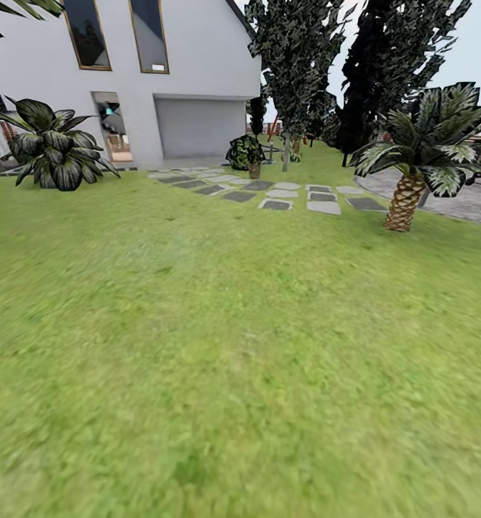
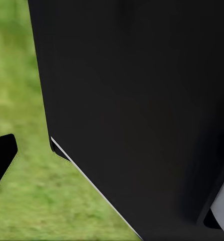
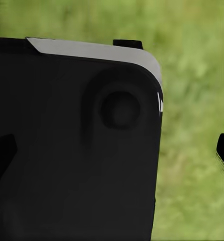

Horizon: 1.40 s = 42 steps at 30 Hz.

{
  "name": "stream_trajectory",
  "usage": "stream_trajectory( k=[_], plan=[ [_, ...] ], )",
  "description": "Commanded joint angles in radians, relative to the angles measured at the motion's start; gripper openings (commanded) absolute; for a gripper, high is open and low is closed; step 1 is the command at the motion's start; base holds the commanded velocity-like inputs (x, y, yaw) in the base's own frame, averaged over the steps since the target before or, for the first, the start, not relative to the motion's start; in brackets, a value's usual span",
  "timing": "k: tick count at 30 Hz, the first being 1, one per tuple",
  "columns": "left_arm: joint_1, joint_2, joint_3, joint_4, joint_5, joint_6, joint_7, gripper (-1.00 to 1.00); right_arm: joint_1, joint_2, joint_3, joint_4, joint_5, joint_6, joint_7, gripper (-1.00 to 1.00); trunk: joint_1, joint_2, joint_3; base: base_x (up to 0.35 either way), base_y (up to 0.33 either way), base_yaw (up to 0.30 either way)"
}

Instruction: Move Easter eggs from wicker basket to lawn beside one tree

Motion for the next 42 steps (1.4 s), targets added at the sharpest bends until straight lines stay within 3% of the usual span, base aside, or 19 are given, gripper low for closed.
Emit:
stream_trajectory(
  k=[1, 42],
  plan=[
    [0.001, 0.0, 0.001, -0.002, 0.001, 0.0, -0.001, 1.0, 0.0, 0.0, 0.001, 0.001, 0.002, -0.003, 0.0, 1.0, 0.001, 0.0, -0.001, 0.325, 0.0, 0.0],
    [0.001, 0.0, 0.001, -0.002, 0.001, 0.0, -0.001, 1.0, 0.0, -0.001, 0.001, 0.001, 0.002, -0.003, 0.0, 1.0, 0.001, 0.0, -0.001, 0.325, 0.0, 0.0]
  ],
)
